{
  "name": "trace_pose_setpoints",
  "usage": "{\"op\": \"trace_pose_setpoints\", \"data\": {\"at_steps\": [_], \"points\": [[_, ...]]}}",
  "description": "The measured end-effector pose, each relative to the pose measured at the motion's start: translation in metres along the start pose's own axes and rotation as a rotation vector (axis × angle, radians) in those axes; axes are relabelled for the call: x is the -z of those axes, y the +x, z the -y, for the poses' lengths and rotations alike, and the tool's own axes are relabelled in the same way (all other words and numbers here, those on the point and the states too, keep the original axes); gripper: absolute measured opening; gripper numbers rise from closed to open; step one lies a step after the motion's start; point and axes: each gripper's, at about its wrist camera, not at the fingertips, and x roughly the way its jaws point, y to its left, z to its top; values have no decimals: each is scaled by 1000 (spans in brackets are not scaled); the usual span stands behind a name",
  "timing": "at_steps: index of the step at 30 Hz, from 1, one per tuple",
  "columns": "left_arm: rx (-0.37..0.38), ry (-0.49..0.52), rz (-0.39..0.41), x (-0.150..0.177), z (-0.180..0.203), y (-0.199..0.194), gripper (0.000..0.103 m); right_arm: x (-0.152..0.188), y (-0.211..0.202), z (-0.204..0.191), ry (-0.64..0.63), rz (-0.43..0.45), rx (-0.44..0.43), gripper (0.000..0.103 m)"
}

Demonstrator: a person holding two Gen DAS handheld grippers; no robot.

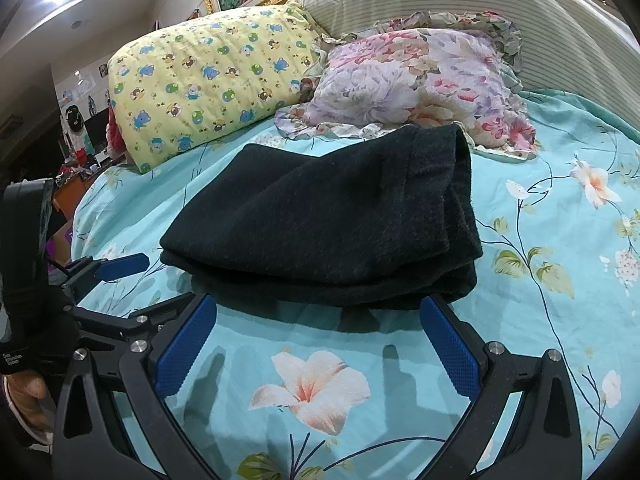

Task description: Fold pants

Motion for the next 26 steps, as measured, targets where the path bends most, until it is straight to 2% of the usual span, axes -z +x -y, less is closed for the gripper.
{"op": "trace_pose_setpoints", "data": {"at_steps": [11,26], "points": [[4,-7,44,-13,3,-12,97,-7,-8,7,34,36,24,103],[-23,36,32,-17,18,-10,97,-6,-12,22,121,59,12,103]]}}
